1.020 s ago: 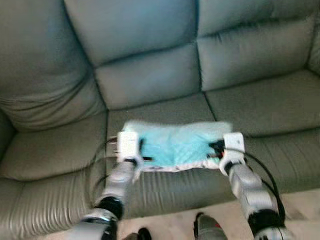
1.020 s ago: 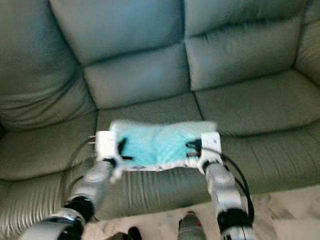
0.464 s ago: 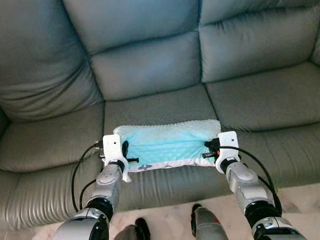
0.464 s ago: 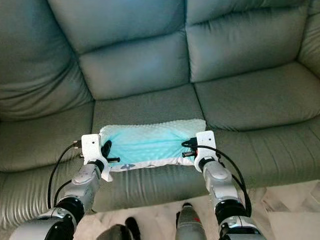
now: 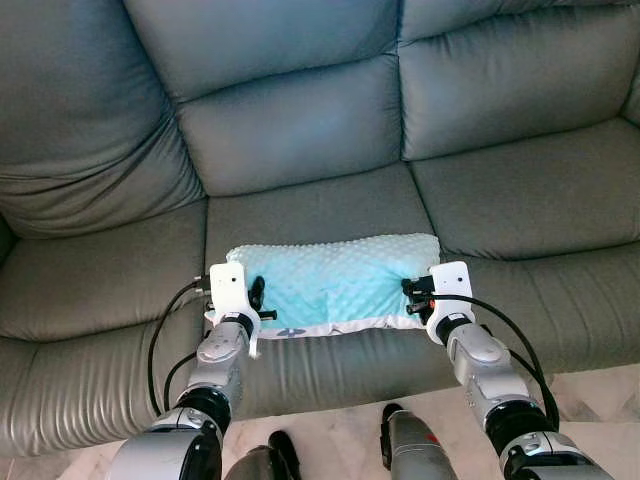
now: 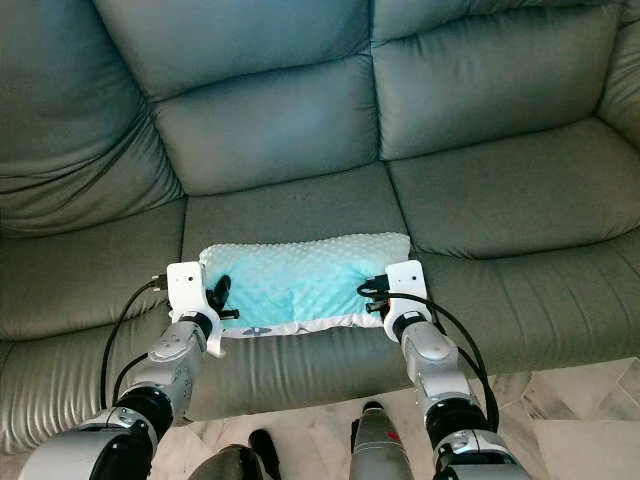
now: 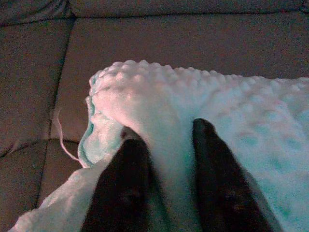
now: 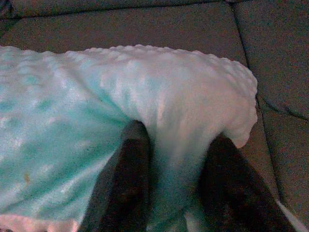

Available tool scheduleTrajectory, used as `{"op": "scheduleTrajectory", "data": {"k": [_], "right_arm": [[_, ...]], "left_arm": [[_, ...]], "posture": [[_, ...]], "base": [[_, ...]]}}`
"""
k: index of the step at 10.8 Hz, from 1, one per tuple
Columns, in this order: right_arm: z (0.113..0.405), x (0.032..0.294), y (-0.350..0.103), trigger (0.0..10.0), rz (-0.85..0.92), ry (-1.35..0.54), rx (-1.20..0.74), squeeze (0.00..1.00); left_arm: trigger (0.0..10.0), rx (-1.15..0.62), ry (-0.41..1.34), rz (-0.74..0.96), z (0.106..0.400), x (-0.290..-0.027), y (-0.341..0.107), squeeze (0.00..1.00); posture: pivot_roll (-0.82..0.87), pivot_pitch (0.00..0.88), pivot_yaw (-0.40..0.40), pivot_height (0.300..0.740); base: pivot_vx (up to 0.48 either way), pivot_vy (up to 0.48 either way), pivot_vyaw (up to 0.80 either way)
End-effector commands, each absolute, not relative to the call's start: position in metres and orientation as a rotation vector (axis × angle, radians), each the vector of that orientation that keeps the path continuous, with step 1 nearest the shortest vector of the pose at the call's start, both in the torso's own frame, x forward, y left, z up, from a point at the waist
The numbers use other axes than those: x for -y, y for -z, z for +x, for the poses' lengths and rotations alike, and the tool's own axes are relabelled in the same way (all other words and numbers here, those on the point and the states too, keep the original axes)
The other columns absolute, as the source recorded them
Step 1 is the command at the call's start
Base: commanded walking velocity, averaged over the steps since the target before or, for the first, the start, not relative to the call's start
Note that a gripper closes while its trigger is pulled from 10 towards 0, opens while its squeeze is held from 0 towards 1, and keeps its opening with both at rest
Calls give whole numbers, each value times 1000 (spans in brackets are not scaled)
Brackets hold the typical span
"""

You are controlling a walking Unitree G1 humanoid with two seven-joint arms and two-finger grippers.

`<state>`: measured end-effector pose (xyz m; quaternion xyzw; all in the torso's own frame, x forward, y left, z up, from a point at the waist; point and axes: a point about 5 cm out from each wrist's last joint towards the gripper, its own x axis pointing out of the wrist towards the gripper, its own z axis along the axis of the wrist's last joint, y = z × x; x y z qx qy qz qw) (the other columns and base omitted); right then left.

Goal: Move the pillow to the sofa

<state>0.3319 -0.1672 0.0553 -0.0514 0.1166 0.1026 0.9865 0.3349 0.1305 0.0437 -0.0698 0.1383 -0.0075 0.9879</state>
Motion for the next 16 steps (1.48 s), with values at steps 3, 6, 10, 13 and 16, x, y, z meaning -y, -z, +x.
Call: {"op": "scheduleTrajectory", "data": {"k": [3, 6, 10, 13, 16], "right_arm": [[321, 160, -41, 10000, -101, -246, -267, 1000], [319, 162, -39, 10000, -45, -237, -277, 1000], [316, 162, -45, 10000, -75, -260, -232, 1000], [320, 161, -59, 10000, -12, -224, -196, 1000], [320, 156, -70, 10000, 27, -215, -175, 1000]], "left_arm": [[10000, -341, -12, -102, 325, -140, -29, 1000], [10000, -346, 7, -88, 320, -138, -24, 1000], [10000, -286, 20, -120, 320, -138, -29, 1000], [10000, -228, 7, -135, 317, -150, -32, 1000], [10000, -199, 9, -102, 311, -166, -32, 1000]], "posture": [[-324, 327, 148, 740], [-322, 325, 147, 740], [-318, 321, 142, 740], [-291, 264, 136, 740], [-291, 190, 145, 740]], "base": [[0, 0, 0], [0, 0, 0], [0, 0, 0], [0, 0, 0], [0, 0, 0]]}}
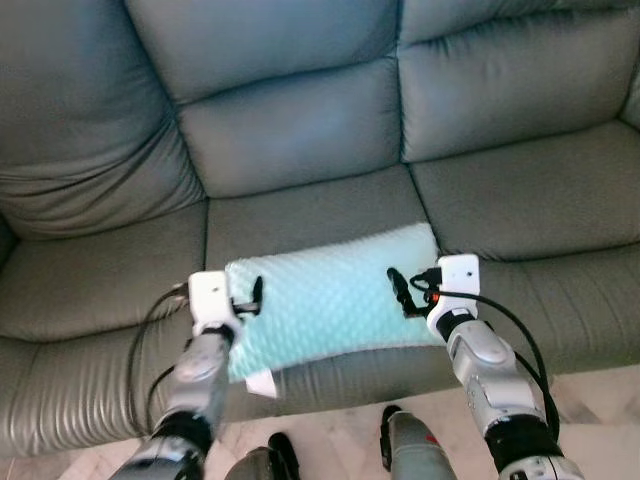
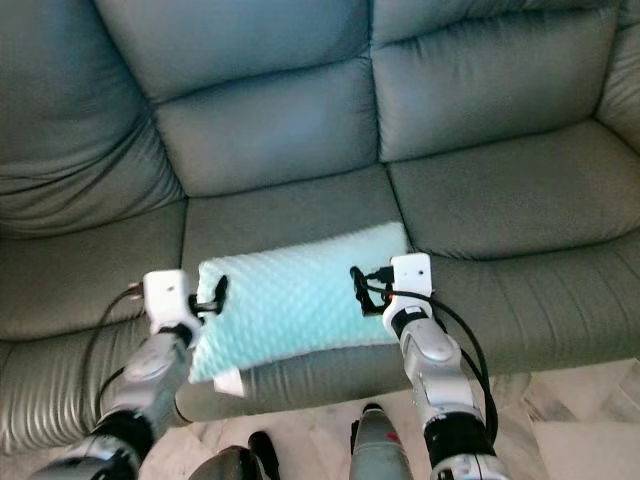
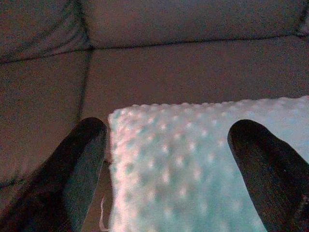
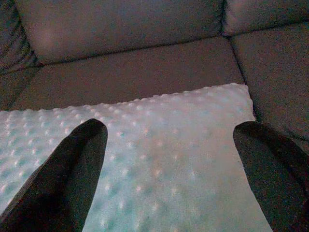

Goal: Move the pillow to the sofa

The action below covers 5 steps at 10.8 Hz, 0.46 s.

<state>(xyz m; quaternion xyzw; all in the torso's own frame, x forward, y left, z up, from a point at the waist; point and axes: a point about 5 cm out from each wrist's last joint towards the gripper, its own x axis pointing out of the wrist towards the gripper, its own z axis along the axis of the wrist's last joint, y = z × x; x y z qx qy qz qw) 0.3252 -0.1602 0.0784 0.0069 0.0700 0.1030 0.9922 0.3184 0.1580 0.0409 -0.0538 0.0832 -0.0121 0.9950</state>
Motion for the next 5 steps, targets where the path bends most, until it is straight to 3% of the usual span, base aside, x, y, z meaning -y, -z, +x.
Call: {"op": "scheduleTrajectory", "data": {"k": [1, 5], "right_arm": [[318, 155, -69, 10000, 41, -214, -186, 1000], [316, 144, -62, 10000, 61, -304, -349, 1000]], "left_arm": [[10000, -202, 6, -82, 310, -171, -32, 1000], [10000, -239, 41, -63, 310, -190, -34, 1000]], "posture": [[-292, 168, 146, 740], [-301, 66, 153, 740]], "base": [[0, 0, 0], [0, 0, 0]]}}
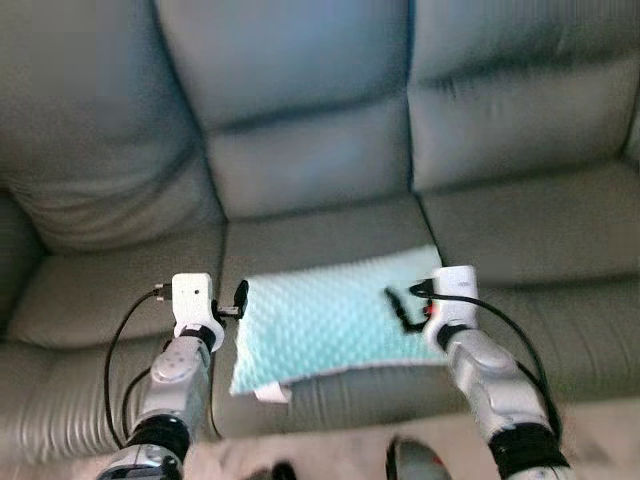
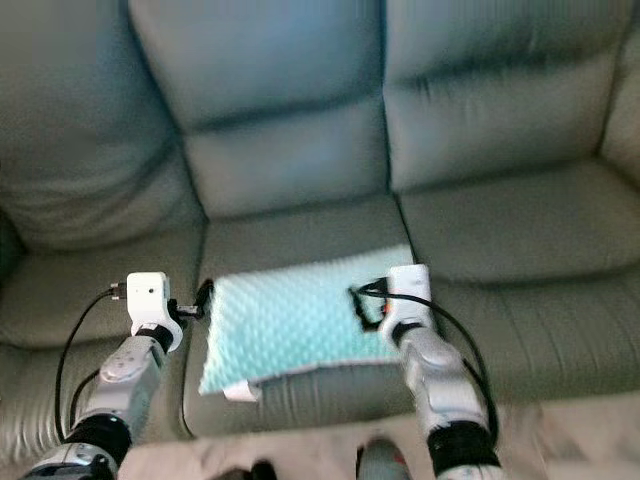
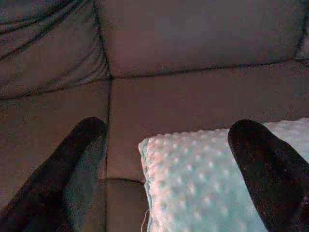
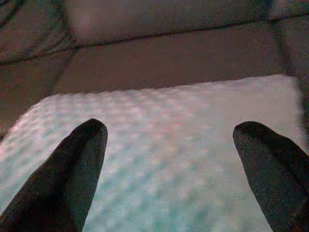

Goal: Move the pillow to the sofa

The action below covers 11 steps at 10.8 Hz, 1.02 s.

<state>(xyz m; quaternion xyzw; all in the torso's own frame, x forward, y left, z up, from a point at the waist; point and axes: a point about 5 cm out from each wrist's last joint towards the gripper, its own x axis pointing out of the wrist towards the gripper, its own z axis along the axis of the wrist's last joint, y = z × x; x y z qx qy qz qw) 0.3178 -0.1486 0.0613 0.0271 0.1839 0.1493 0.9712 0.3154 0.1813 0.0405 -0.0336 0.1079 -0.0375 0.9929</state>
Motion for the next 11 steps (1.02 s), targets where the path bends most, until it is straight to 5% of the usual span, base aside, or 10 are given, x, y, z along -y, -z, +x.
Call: {"op": "scheduleTrajectory", "data": {"k": [1, 2, 3, 4, 5, 7, 8, 10, 11], "right_arm": [[315, 138, -57, 10000, 73, -358, -431, 1000], [314, 139, -50, 10000, 93, -357, -495, 1000], [309, 140, -39, 10000, 111, -340, -576, 1000], [302, 137, -31, 10000, 144, -352, -649, 1000], [287, 133, -20, 10000, 225, -397, -762, 1000], [268, 135, -8, 10000, 283, -441, -881, 1000], [263, 140, -4, 10000, 321, -439, -920, 890], [251, 142, 6, 10000, 357, -464, -998, 0], [248, 146, 16, 10000, 376, -463, -1030, 0]], "left_arm": [[10000, -274, 87, -61, 307, -190, -31, 1000], [10000, -340, 161, -63, 298, -186, -21, 1000], [10000, -400, 180, -65, 289, -185, -11, 576], [10000, -424, 205, -55, 281, -184, -5, 482], [10000, -464, 250, -9, 265, -189, 1, 0], [10000, -562, 275, 19, 237, -204, 11, 0], [10000, -584, 275, 1, 226, -209, 10, 0], [10000, -623, 284, 7, 208, -210, 10, 0], [10000, -649, 293, 32, 201, -208, 10, 0]], "posture": [[-300, 51, 152, 740], [-289, 28, 150, 740], [-285, 24, 152, 740], [-284, 25, 154, 740], [-276, 28, 155, 740], [-259, 45, 149, 740], [-249, 57, 147, 740], [-224, 74, 147, 740], [-204, 88, 150, 740]], "base": [[0, 0, 0], [0, 0, 0], [0, 0, 0], [0, 0, 0], [0, 0, 0], [0, 0, 0], [0, 0, 0], [0, 0, 0], [0, 0, 0]]}}
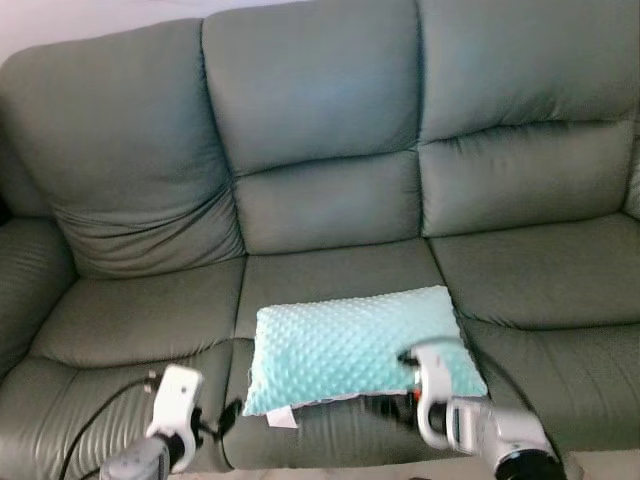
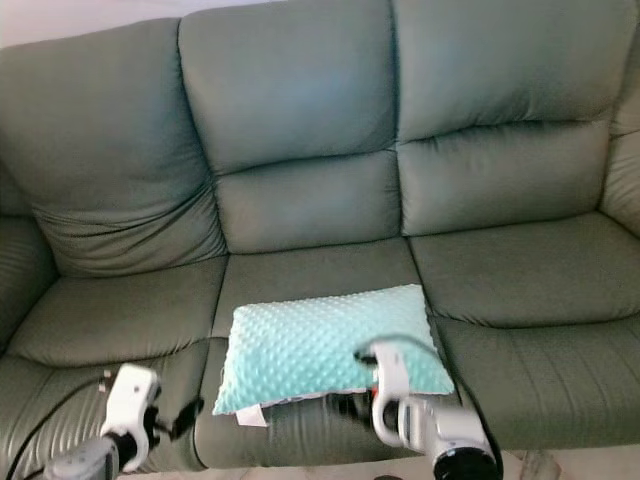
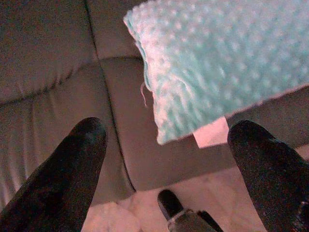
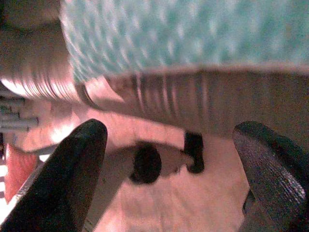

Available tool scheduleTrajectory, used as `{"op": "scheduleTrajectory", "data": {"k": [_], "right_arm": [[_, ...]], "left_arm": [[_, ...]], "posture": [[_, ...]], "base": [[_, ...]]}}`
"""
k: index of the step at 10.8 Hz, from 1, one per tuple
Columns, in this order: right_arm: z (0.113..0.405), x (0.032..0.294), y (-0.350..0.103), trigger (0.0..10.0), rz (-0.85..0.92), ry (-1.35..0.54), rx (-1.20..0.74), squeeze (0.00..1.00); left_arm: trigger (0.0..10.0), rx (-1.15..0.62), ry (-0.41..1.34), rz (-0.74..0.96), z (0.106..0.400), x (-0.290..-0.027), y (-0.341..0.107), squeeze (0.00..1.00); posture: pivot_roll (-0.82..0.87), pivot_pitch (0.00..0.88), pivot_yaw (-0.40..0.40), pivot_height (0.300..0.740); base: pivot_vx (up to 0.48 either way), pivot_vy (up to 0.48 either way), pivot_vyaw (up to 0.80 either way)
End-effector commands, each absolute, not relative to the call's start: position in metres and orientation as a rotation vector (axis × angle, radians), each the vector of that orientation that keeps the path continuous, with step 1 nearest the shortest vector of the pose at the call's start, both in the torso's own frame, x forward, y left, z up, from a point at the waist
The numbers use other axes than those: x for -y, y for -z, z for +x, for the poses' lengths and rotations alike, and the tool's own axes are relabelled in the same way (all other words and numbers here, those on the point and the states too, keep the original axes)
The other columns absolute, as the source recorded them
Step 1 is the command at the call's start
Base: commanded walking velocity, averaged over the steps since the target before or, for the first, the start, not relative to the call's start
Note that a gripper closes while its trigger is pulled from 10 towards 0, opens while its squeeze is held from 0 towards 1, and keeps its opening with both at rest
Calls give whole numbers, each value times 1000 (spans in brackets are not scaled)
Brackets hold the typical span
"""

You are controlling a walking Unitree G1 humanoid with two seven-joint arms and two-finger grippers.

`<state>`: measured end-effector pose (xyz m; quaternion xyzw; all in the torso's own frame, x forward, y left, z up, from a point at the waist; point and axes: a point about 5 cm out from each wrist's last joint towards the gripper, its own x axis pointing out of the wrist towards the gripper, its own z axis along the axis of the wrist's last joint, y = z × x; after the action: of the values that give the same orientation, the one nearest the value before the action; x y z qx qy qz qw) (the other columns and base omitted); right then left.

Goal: Move the pillow to the sofa

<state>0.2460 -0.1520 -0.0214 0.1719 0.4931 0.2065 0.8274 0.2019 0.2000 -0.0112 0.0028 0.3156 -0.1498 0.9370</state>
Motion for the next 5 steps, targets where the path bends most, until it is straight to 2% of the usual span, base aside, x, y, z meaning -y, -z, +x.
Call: {"op": "scheduleTrajectory", "data": {"k": [1, 2, 5], "right_arm": [[251, 149, 21, 10000, 354, -453, -1034, 0], [255, 149, 23, 10000, 300, -487, -1029, 0], [258, 163, 33, 10000, 163, -411, -955, 0]], "left_arm": [[10000, -650, 307, 50, 201, -205, 7, 0], [10000, -648, 319, 65, 203, -204, 2, 0], [10000, -649, 320, 82, 202, -204, -4, 0]], "posture": [[-190, 103, 154, 740], [-185, 108, 155, 740], [-154, 130, 164, 740]], "base": [[0, 0, 0], [0, 0, 0], [0, 0, 0]]}}
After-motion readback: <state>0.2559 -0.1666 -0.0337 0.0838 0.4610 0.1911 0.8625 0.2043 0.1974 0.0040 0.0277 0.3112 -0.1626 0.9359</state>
